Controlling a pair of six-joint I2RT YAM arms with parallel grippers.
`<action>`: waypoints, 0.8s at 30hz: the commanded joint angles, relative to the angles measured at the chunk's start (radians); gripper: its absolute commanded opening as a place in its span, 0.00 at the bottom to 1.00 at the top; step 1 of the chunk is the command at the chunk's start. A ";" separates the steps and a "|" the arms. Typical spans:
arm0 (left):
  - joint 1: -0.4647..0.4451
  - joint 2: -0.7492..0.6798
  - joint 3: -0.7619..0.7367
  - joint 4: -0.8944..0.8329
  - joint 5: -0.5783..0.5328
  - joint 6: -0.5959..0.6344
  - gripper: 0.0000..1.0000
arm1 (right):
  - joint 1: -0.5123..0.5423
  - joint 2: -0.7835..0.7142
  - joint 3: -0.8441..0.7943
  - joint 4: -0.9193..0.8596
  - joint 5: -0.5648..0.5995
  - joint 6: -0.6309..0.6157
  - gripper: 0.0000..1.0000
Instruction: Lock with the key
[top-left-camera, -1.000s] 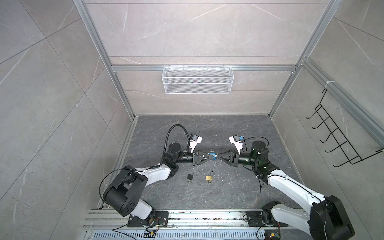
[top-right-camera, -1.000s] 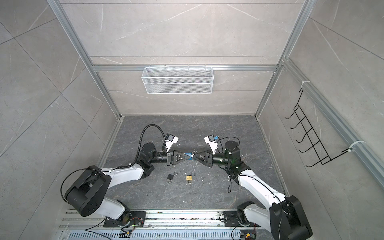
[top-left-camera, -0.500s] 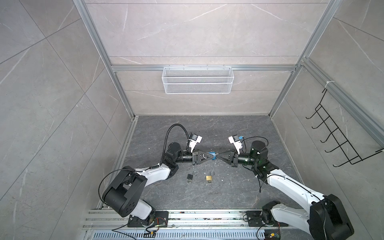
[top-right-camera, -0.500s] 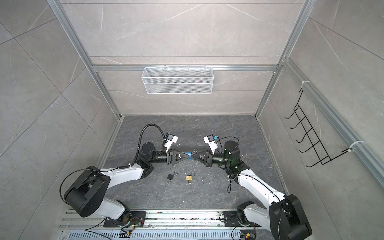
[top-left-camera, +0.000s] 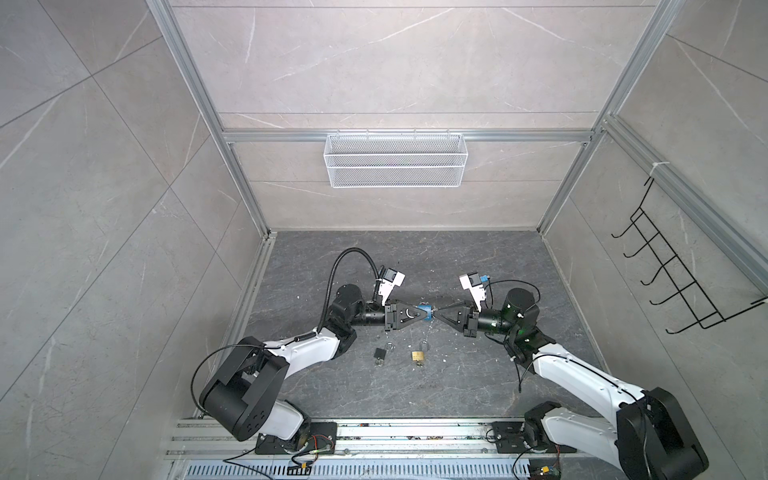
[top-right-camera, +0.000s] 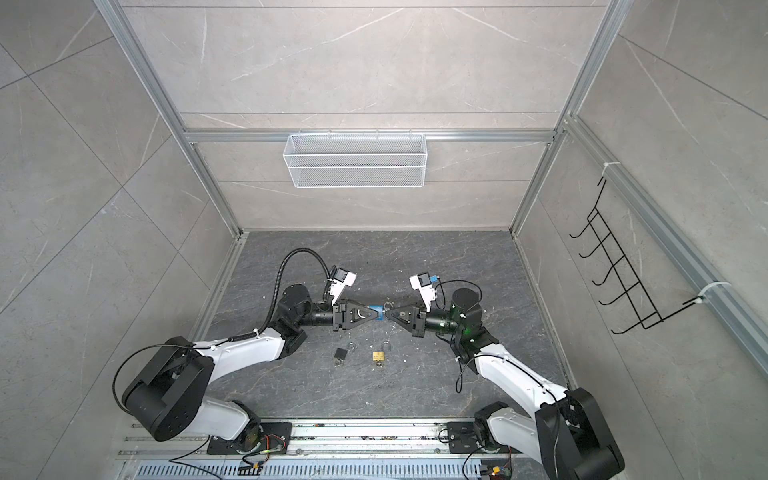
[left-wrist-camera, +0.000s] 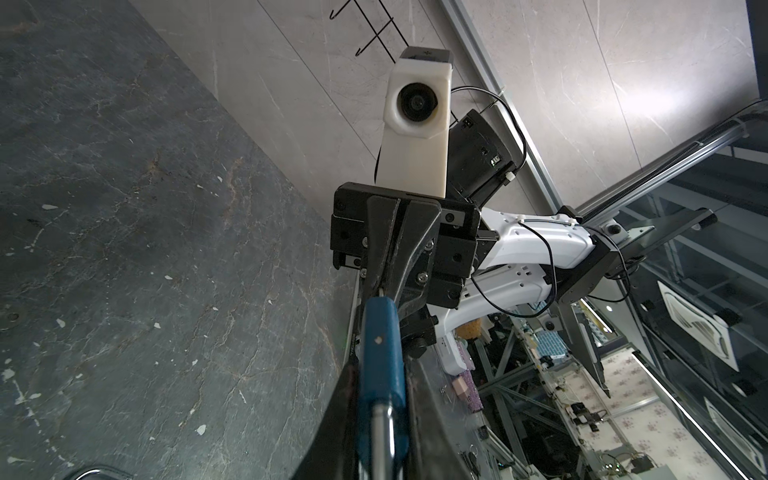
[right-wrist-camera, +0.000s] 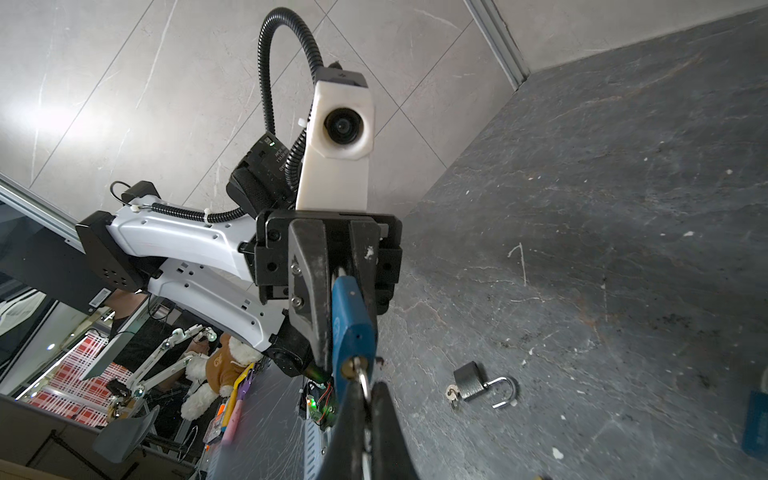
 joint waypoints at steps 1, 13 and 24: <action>-0.002 -0.079 0.008 -0.019 0.013 0.102 0.00 | -0.010 0.049 -0.022 0.165 -0.031 0.175 0.00; 0.019 -0.085 0.008 -0.087 -0.030 0.139 0.00 | -0.014 -0.091 -0.003 -0.120 0.033 0.019 0.00; 0.052 -0.107 0.025 -0.187 -0.054 0.194 0.00 | -0.048 -0.228 0.011 -0.377 0.193 -0.106 0.00</action>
